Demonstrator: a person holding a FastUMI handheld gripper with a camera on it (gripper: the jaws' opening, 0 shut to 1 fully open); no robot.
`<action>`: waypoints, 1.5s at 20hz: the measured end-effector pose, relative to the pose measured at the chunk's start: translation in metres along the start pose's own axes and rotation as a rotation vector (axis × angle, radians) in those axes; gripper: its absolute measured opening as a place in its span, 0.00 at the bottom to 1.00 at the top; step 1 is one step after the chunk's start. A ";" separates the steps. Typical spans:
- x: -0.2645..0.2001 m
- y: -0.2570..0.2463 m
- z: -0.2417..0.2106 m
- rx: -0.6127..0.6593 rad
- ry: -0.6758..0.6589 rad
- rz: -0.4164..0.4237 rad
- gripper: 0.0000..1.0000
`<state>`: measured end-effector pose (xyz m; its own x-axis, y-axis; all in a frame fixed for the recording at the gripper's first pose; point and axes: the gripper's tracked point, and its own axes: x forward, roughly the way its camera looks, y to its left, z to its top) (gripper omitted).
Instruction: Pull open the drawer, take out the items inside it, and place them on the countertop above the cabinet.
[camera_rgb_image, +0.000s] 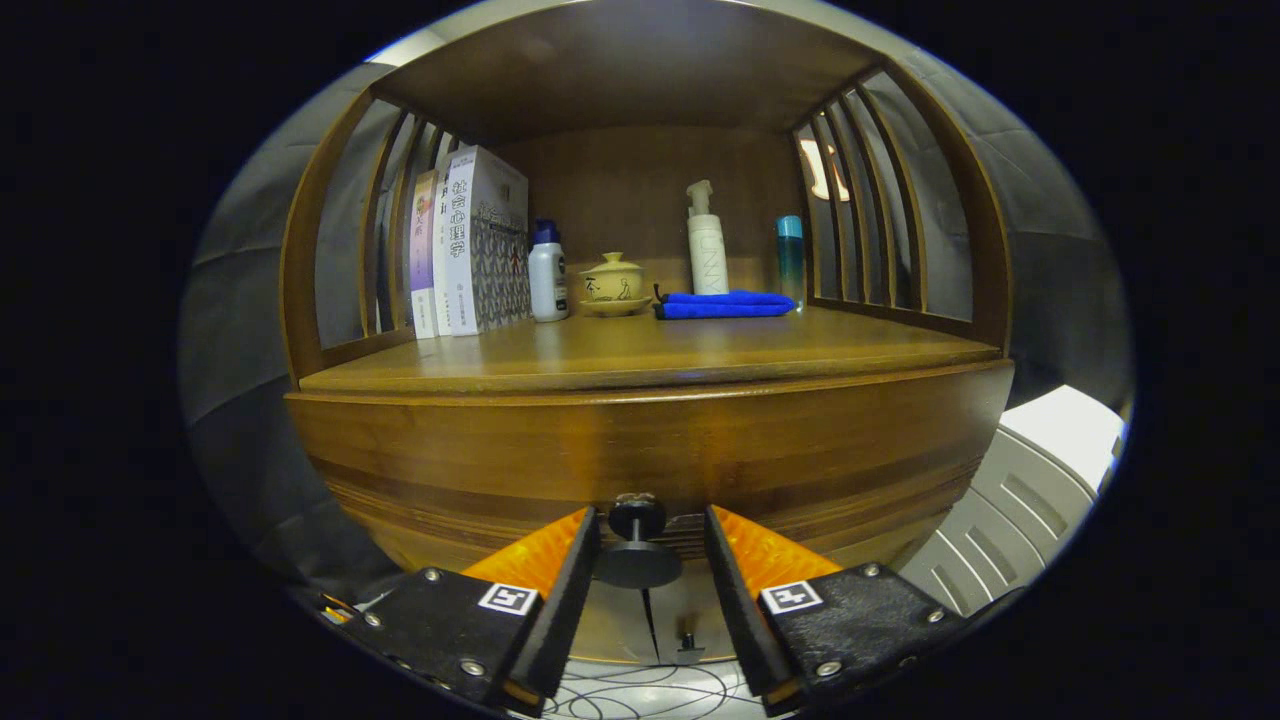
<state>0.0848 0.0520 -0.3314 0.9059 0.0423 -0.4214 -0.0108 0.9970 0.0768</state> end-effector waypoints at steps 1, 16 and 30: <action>-0.001 0.000 -0.002 -0.014 0.003 -0.005 0.61; -0.012 0.001 -0.007 -0.114 -0.074 0.015 0.29; -0.106 -0.001 -0.032 -0.051 -0.046 0.012 0.28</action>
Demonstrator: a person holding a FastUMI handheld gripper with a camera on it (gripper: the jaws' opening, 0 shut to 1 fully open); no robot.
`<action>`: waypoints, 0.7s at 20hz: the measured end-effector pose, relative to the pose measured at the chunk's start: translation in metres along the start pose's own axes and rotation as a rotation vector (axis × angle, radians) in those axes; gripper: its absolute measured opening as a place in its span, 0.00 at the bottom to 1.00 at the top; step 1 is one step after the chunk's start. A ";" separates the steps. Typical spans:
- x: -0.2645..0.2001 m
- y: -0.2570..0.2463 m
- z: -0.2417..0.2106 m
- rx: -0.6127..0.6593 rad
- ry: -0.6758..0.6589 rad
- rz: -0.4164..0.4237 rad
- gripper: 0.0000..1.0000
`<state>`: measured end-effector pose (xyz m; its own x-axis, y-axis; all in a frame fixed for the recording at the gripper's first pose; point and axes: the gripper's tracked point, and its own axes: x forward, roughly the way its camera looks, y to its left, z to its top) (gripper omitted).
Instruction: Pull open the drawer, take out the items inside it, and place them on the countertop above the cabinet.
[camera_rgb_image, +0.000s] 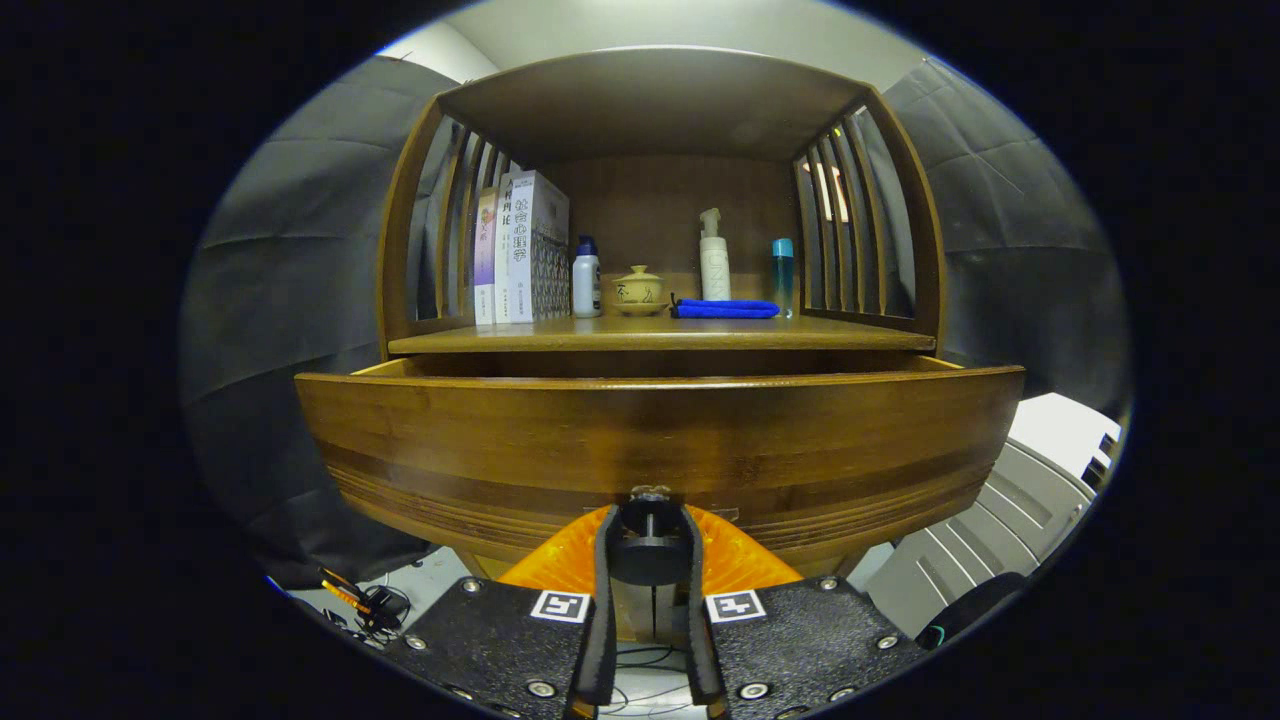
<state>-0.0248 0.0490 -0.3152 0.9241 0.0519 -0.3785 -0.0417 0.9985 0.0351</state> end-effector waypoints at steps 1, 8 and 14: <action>-0.006 0.000 -0.003 -0.003 0.006 0.001 0.28; -0.047 0.007 -0.014 0.016 0.022 0.012 0.28; -0.063 0.011 -0.020 -0.004 0.028 0.033 0.28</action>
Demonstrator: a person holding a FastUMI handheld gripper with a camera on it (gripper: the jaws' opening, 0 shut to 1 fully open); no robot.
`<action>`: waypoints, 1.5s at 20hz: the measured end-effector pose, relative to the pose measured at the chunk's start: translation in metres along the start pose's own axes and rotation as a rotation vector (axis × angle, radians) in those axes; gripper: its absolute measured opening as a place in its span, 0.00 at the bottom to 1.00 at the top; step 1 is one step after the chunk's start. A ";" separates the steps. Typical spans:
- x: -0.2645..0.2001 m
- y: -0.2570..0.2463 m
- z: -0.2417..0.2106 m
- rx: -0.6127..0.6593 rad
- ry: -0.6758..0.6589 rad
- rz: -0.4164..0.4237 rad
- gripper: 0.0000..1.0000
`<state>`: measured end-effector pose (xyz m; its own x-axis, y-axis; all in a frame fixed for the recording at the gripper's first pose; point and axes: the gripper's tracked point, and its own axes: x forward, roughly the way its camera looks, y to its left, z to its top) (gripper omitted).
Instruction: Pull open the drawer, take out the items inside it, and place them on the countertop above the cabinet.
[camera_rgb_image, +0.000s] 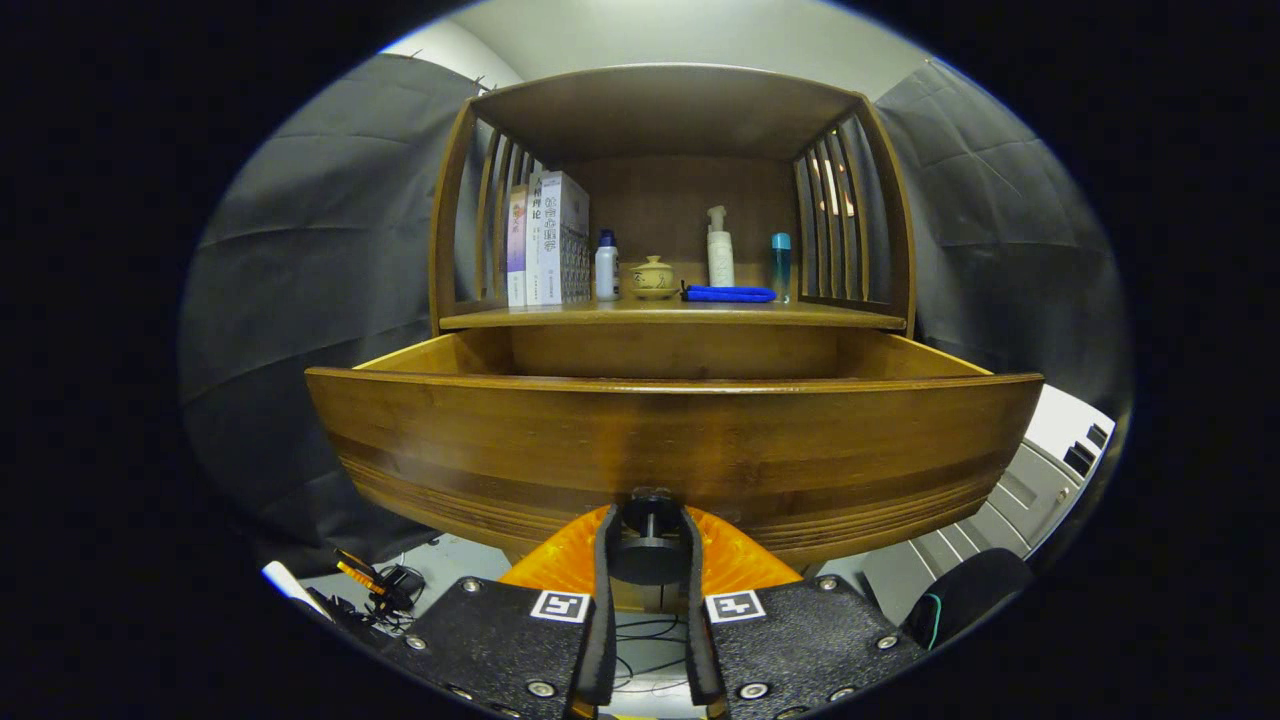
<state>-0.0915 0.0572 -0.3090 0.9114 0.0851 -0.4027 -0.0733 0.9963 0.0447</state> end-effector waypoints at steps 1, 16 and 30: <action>-0.002 0.000 -0.001 0.001 0.003 0.001 0.28; -0.037 0.007 0.030 0.034 -0.043 0.057 0.75; 0.003 -0.008 0.140 0.016 -0.052 0.003 0.96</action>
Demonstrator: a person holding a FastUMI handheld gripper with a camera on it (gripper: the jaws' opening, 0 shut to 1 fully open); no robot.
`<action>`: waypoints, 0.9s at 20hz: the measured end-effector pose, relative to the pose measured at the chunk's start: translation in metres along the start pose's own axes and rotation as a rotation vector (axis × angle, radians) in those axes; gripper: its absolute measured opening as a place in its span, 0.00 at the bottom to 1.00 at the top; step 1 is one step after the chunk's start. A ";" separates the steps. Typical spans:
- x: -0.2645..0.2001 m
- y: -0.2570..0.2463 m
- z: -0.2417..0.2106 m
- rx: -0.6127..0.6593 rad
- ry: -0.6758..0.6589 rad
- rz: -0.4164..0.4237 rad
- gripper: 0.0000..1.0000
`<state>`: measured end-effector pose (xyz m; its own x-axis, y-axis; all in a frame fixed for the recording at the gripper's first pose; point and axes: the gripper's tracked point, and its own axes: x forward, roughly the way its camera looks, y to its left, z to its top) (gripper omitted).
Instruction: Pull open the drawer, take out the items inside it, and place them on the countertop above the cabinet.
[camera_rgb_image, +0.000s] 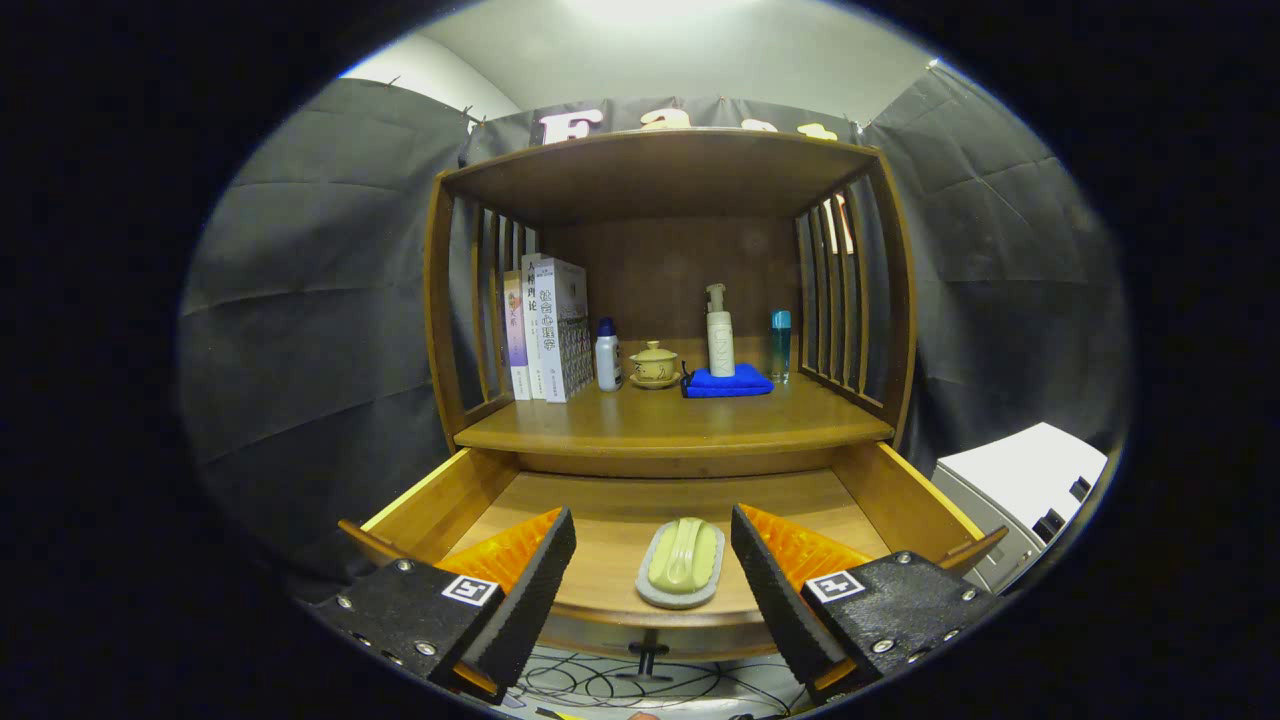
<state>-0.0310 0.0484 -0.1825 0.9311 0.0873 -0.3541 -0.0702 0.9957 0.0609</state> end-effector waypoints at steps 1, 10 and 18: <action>0.007 0.000 -0.002 -0.016 0.030 -0.013 0.96; 0.073 0.006 -0.029 -0.085 0.278 -0.071 0.96; 0.105 -0.013 -0.064 -0.099 0.446 -0.136 0.95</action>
<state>0.0444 0.0465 -0.2805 0.6912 -0.0604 -0.7201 -0.0123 0.9954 -0.0953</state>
